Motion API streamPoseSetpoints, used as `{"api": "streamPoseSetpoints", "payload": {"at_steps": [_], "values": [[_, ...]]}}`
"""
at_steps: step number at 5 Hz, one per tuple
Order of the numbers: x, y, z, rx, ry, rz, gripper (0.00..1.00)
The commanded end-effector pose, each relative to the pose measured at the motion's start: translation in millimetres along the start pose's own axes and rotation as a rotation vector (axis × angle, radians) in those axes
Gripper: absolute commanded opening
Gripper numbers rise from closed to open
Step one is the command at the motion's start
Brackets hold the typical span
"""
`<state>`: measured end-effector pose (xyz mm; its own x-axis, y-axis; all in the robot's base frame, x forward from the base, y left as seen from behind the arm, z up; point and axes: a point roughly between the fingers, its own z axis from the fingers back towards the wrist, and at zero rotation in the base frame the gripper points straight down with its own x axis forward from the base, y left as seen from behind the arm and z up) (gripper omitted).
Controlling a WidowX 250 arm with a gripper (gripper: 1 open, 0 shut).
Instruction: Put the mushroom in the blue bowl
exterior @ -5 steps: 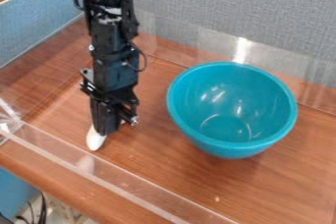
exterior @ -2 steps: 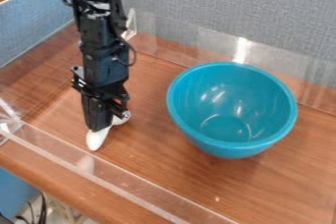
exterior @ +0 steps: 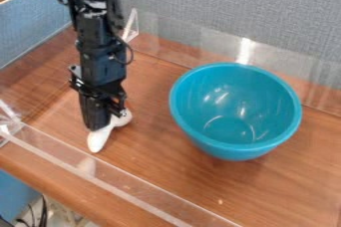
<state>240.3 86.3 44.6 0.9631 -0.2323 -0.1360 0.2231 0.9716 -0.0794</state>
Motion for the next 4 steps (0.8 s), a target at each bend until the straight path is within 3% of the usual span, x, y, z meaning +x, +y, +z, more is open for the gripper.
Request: {"api": "streamPoseSetpoints", "payload": {"at_steps": [1,4], "values": [[5.7,14.1,8.4,0.02,-0.045,0.028,0.0],[5.6,11.4,12.5,0.016,-0.047,0.016,0.0]]}}
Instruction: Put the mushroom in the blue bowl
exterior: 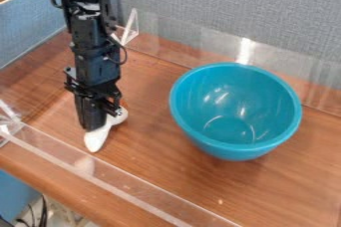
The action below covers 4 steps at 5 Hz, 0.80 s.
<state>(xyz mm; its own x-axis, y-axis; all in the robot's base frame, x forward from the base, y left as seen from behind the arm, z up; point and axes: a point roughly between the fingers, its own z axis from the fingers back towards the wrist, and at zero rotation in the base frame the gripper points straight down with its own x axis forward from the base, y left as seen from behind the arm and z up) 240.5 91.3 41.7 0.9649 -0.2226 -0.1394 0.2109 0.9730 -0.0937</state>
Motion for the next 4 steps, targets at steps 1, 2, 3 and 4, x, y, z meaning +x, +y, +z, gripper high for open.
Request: {"api": "streamPoseSetpoints", "payload": {"at_steps": [1,2,3,4], "values": [[6.0,5.1,16.6,0.03,-0.05,0.002,0.0],[5.8,4.1,18.6,0.029,-0.051,-0.002,0.0],[5.5,3.2,20.5,0.028,-0.052,-0.006,0.0],[5.2,2.2,22.5,0.028,-0.054,-0.011,0.0]]}}
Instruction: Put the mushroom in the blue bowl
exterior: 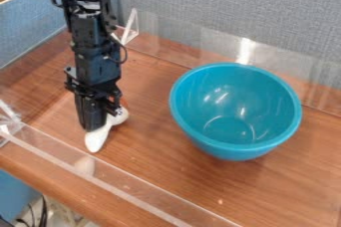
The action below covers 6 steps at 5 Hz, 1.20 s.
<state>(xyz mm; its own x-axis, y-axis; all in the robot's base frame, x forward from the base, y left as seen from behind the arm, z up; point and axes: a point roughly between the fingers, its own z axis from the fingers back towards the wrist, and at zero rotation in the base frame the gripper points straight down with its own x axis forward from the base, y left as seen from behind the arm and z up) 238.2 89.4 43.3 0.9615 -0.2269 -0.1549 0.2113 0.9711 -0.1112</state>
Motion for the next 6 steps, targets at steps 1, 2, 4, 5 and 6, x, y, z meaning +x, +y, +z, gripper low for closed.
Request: {"api": "streamPoseSetpoints", "payload": {"at_steps": [1,2,4,5,6], "values": [[6.8,3.5,22.9,0.044,-0.07,-0.011,0.0],[6.4,2.5,25.3,0.043,-0.071,-0.016,0.0],[6.4,0.6,28.7,0.042,-0.073,-0.025,0.0],[6.9,-0.3,29.4,0.041,-0.073,-0.03,0.0],[8.8,-0.2,25.0,0.04,-0.068,-0.034,1.0]]}}
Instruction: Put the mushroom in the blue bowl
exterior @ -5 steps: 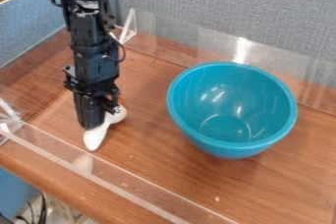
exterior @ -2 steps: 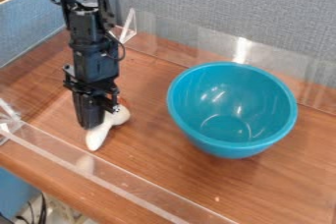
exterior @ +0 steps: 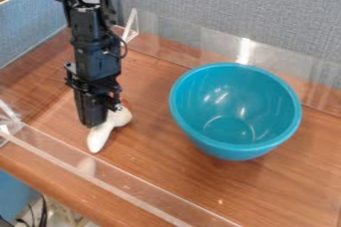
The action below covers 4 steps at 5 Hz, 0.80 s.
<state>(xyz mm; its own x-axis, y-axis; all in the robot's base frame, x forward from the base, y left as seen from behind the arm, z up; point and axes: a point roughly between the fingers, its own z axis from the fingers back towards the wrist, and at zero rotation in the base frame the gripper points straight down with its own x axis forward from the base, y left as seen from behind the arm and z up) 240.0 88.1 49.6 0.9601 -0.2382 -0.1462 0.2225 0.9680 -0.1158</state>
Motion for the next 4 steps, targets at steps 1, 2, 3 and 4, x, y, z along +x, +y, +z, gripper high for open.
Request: {"api": "streamPoseSetpoints", "payload": {"at_steps": [1,2,3,4], "values": [[9.4,1.4,14.6,0.042,-0.056,-0.026,1.0],[10.8,2.2,8.8,0.043,-0.048,-0.025,1.0],[12.4,3.5,1.8,0.042,-0.038,-0.022,1.0],[13.6,4.7,-4.8,0.04,-0.028,-0.018,1.0]]}}
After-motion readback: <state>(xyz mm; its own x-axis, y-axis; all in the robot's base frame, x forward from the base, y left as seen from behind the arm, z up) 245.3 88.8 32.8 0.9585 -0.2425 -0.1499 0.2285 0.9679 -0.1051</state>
